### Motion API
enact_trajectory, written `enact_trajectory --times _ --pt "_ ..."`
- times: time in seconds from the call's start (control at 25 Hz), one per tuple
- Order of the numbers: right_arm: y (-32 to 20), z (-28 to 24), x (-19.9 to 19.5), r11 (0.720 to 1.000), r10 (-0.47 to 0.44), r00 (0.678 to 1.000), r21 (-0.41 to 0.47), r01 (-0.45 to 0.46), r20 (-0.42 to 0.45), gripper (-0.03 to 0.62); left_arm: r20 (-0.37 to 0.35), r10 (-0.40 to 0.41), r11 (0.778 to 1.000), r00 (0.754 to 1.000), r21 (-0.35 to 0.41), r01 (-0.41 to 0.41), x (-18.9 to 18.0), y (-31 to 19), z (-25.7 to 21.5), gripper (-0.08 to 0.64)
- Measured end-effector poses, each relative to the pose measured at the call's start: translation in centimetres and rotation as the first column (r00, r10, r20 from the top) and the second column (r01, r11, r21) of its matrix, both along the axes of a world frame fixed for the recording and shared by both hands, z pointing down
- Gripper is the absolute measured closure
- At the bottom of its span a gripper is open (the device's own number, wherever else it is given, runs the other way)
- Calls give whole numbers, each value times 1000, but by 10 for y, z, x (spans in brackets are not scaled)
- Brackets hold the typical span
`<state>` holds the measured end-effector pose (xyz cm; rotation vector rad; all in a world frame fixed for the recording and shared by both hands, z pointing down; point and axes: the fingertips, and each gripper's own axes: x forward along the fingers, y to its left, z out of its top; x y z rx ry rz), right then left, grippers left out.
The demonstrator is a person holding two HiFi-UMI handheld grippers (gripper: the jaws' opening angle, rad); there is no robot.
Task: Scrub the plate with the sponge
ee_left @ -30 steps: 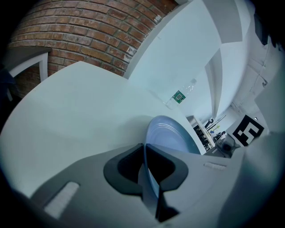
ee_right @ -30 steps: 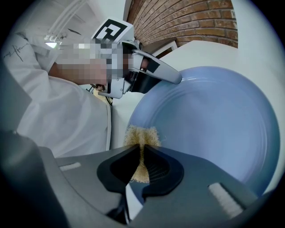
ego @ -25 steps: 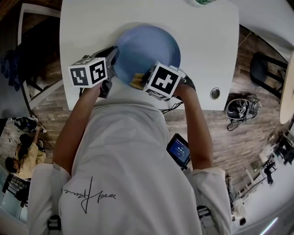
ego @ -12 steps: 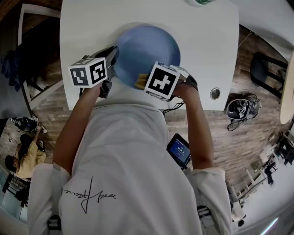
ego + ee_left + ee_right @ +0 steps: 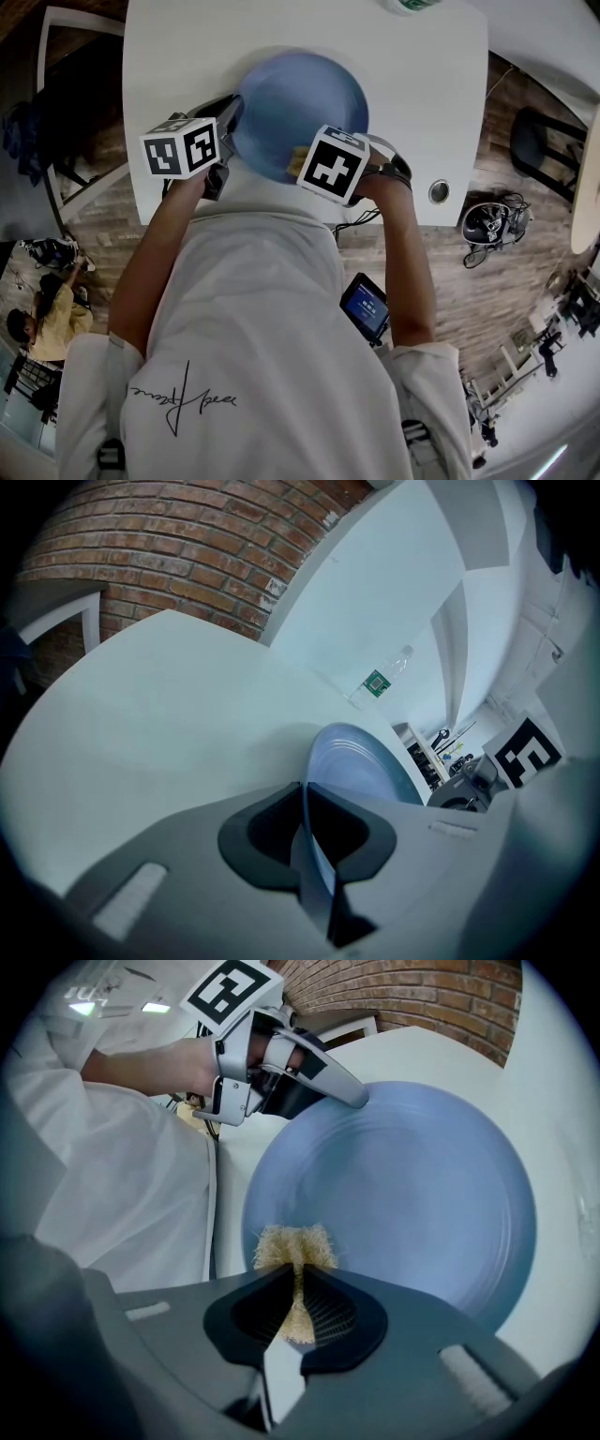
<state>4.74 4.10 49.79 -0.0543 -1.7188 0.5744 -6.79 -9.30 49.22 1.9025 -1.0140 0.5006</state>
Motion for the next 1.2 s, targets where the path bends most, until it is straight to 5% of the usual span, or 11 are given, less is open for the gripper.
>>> enact_trajectory --times 0.56,1.2 --pt "-28 -1 33 989 119 992 96 -114 -50 549 2 -2 1000 1000 11 2 0 -2 0 523" --pt "-65 -1 48 950 235 972 216 -227 -9 546 3 6 1000 1000 6 -6 2 -1 2 522"
